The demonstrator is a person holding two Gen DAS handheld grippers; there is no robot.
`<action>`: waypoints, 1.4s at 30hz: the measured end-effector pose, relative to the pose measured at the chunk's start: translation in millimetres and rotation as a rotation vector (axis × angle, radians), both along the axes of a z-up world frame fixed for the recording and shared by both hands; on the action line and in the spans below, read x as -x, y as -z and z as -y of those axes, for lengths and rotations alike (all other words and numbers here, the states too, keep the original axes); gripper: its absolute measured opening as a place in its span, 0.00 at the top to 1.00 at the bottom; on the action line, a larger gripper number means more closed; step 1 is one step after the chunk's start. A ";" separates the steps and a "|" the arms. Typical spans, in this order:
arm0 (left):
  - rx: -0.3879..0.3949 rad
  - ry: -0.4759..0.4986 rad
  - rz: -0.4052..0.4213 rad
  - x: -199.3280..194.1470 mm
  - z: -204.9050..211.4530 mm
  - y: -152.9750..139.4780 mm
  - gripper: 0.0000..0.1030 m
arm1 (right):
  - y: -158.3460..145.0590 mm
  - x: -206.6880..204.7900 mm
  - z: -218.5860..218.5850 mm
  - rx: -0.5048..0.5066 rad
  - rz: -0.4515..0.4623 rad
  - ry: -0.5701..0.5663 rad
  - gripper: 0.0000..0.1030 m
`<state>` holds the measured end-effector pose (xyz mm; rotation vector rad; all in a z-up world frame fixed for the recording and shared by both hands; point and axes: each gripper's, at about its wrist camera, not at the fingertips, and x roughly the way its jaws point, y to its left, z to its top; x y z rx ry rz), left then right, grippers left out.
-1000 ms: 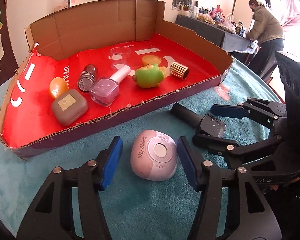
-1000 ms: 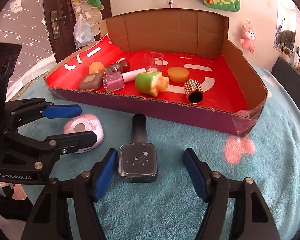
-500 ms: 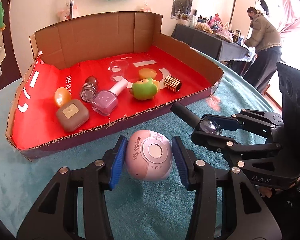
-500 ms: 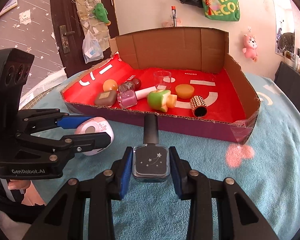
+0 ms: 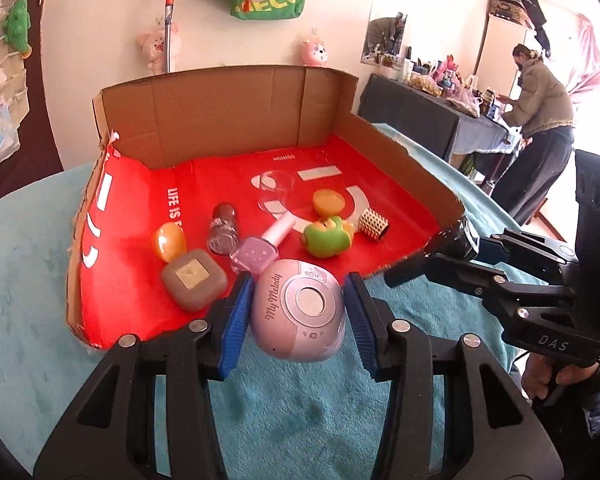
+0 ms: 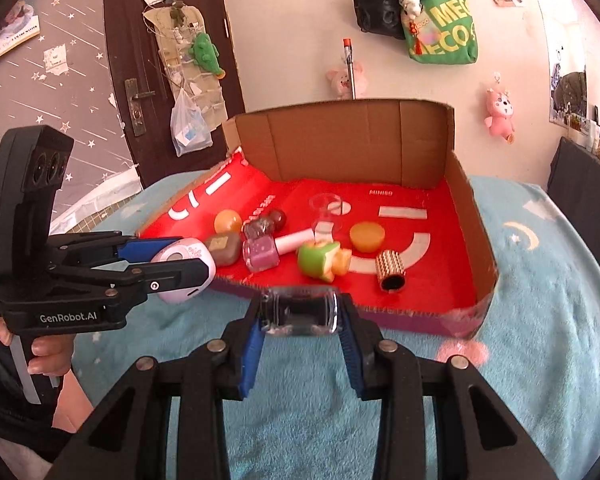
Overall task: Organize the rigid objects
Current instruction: 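Carry the pink gadget and black bottle into the red box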
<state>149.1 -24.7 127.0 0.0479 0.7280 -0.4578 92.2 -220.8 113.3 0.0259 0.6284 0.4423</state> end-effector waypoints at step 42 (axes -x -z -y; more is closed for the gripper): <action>-0.013 -0.214 -0.305 -209.2 -9.4 51.1 0.57 | 9.9 -245.7 -33.2 0.269 -0.256 0.103 0.63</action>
